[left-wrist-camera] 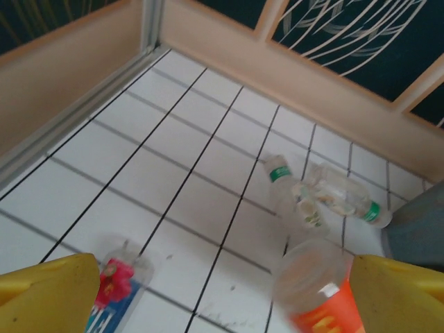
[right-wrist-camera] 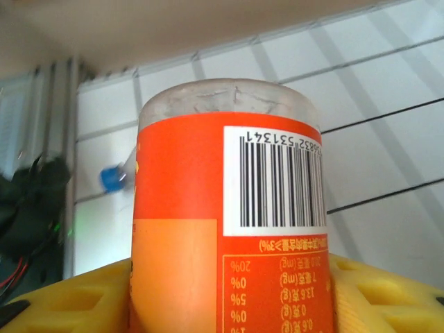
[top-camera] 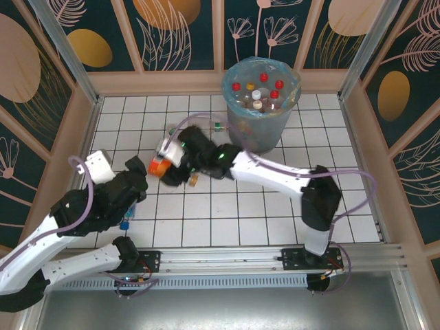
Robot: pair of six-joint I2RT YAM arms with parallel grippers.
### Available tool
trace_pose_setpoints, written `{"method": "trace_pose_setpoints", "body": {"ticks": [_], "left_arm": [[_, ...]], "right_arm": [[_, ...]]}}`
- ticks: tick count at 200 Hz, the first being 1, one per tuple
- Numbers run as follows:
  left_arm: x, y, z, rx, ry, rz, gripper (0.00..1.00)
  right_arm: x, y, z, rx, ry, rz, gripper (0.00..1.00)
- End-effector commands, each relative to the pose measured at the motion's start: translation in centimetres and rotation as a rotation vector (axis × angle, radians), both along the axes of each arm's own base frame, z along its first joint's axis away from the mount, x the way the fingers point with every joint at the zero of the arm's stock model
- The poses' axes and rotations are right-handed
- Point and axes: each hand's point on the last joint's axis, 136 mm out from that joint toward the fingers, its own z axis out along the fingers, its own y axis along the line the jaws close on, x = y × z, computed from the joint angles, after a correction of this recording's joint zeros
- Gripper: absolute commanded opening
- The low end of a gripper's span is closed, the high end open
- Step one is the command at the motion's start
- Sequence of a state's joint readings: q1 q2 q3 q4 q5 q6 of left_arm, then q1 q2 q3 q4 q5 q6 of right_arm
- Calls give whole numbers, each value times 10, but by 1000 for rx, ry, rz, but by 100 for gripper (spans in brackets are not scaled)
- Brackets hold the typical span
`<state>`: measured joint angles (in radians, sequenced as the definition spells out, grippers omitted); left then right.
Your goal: Put the plastic bottles in the bin
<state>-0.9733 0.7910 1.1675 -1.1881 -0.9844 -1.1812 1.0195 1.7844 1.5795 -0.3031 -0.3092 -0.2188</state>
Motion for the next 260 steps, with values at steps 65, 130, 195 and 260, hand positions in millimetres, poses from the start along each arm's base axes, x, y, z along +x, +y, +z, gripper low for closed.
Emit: {"method": "trace_pose_setpoints", "body": {"ticks": [65, 130, 195, 260], "left_arm": [[67, -111, 98, 47, -223, -243, 92], [95, -210, 59, 41, -90, -505, 93], [96, -215, 42, 36, -62, -508, 93], [96, -207, 42, 35, -65, -479, 94]], "right_arm": [[176, -185, 242, 367, -358, -592, 40], [289, -280, 180, 298, -272, -828, 43], [320, -296, 105, 59, -234, -880, 48], [326, -313, 77, -113, -250, -942, 73]]}}
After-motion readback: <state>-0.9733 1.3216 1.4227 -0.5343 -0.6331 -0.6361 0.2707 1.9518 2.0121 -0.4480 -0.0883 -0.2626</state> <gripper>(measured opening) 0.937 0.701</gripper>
